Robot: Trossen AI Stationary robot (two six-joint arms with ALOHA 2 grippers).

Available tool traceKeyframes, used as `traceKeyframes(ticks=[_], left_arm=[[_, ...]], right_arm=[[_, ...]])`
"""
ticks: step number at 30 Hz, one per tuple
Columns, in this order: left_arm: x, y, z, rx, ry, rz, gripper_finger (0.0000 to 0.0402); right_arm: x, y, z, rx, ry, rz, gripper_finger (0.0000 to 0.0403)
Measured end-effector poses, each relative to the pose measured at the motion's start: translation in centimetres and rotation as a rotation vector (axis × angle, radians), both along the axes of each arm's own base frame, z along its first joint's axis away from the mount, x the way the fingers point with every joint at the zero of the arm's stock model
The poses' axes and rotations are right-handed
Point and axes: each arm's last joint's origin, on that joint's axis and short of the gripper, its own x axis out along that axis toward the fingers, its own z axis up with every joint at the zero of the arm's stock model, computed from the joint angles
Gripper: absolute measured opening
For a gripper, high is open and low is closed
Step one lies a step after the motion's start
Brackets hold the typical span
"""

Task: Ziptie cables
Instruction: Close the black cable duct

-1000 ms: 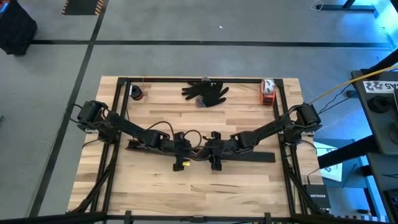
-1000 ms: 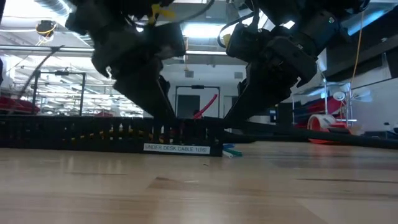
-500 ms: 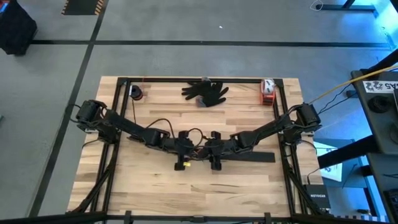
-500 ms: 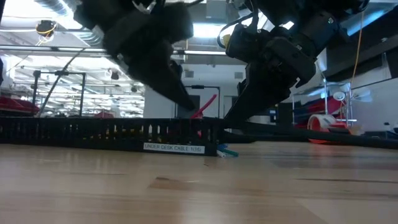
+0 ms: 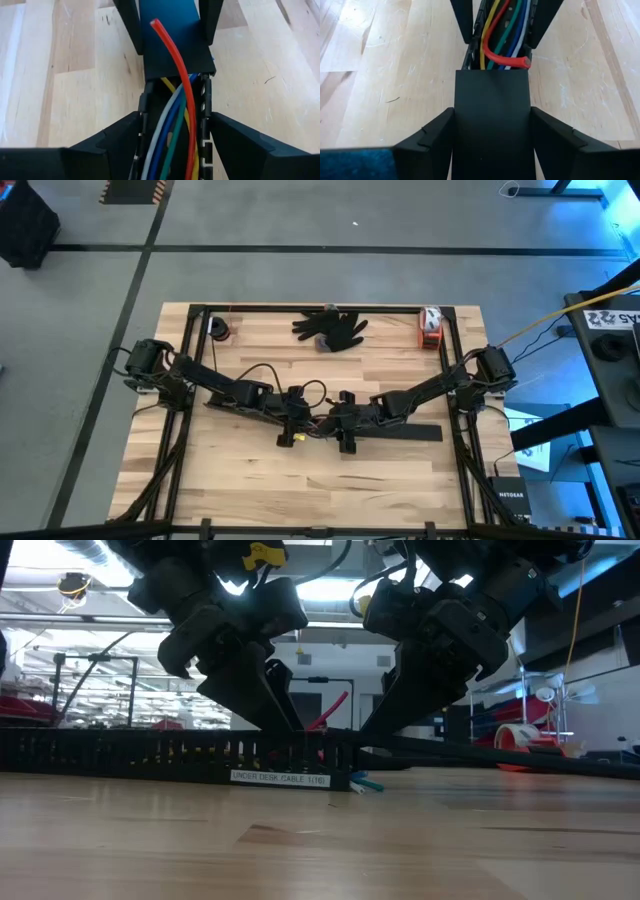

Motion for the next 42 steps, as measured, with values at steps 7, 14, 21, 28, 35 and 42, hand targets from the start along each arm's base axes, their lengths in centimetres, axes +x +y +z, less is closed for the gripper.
traceKeyframes(ticks=[7, 14, 21, 28, 35, 42], left_arm=[[0.6, -0.1, -1.3, -0.046, -0.003, 0.024, 0.0236], [0.9, -0.2, -1.8, -0.103, -0.007, 0.078, 0.0235], [1.4, -0.6, -2.4, -0.148, -0.035, 0.083, 0.0235], [1.4, -0.7, -2.4, -0.147, -0.040, 0.066, 0.0235], [1.3, -1.2, -2.4, -0.148, -0.037, 0.064, 0.0235], [1.2, -1.9, -2.4, -0.150, -0.040, 0.053, 0.0235]], right_arm=[[0.0, 0.0, 0.0, 0.026, -0.001, -0.027, 0.0218], [0.4, 0.1, 0.3, 0.125, -0.049, -0.101, 0.0218], [0.6, 0.1, 0.2, 0.084, -0.062, -0.081, 0.0218], [2.5, 0.7, 0.1, 0.026, -0.029, -0.017, 0.0218], [3.4, 1.0, 0.0, 0.027, 0.037, -0.065, 0.0218], [3.4, 1.0, 0.0, 0.055, 0.048, -0.107, 0.0218]])
